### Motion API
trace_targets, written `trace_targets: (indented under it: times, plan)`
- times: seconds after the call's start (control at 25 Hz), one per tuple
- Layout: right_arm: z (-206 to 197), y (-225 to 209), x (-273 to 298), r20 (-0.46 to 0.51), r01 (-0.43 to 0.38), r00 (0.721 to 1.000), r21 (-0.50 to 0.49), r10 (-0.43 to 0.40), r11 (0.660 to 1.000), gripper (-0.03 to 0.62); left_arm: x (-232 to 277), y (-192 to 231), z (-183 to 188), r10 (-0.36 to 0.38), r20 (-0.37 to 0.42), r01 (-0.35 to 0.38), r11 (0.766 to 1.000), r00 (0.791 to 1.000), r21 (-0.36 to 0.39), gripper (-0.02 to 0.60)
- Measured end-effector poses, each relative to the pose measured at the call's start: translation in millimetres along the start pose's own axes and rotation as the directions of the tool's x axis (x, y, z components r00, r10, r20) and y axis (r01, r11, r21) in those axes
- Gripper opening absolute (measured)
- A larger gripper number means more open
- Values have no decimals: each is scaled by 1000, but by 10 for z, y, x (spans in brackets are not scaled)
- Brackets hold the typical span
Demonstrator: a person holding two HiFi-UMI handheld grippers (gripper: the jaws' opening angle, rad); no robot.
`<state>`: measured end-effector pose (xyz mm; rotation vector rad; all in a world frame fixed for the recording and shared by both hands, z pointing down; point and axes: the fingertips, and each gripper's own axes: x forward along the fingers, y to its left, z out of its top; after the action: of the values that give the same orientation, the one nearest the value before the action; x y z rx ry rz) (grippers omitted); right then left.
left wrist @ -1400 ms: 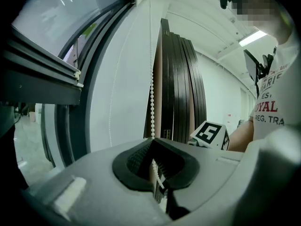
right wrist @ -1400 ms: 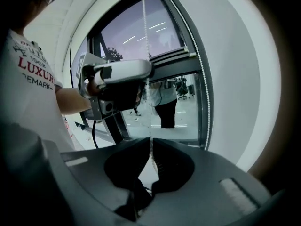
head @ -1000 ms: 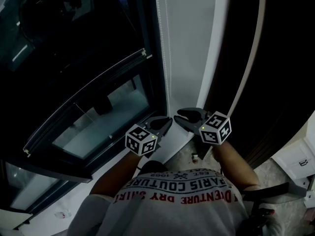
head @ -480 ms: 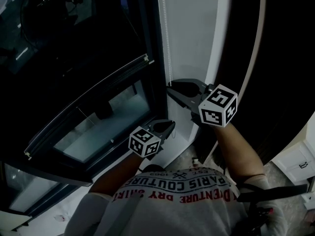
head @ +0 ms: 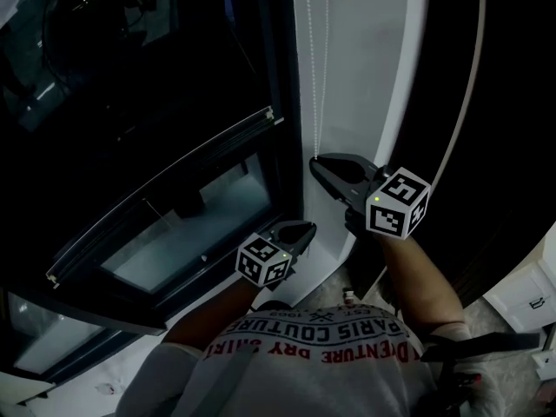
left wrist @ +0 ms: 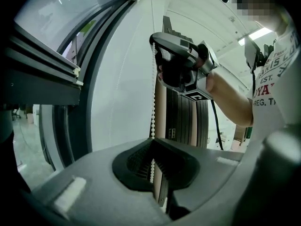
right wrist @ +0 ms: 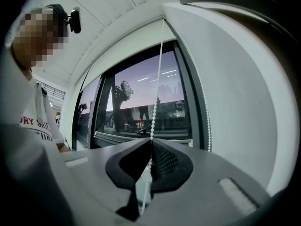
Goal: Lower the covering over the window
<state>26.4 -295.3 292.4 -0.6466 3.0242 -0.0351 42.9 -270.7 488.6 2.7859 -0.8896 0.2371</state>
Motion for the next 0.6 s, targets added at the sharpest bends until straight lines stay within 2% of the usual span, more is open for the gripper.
trace_targets:
  times: [0.24,0.36,0.52,0.6]
  plan:
    - [4,22,12,35,27,999,-21,-27,999,8,-35,115,-20,22,18,-22,1000,1000,18,6]
    - [-155,28,41,-14,34,999,-40,-35,999,8,-23,144,-159,33,-17,-33,999,999,29,6]
    - [-388,39,45,-45,44,998,-10,-44,999,8,-36,205,-386,50,-37,-50,999,998,-3,6]
    - [-535,38,50,-76,54,996,-10,-55,998,8,-21,206,-542,52,-78,-51,999,996,8,6]
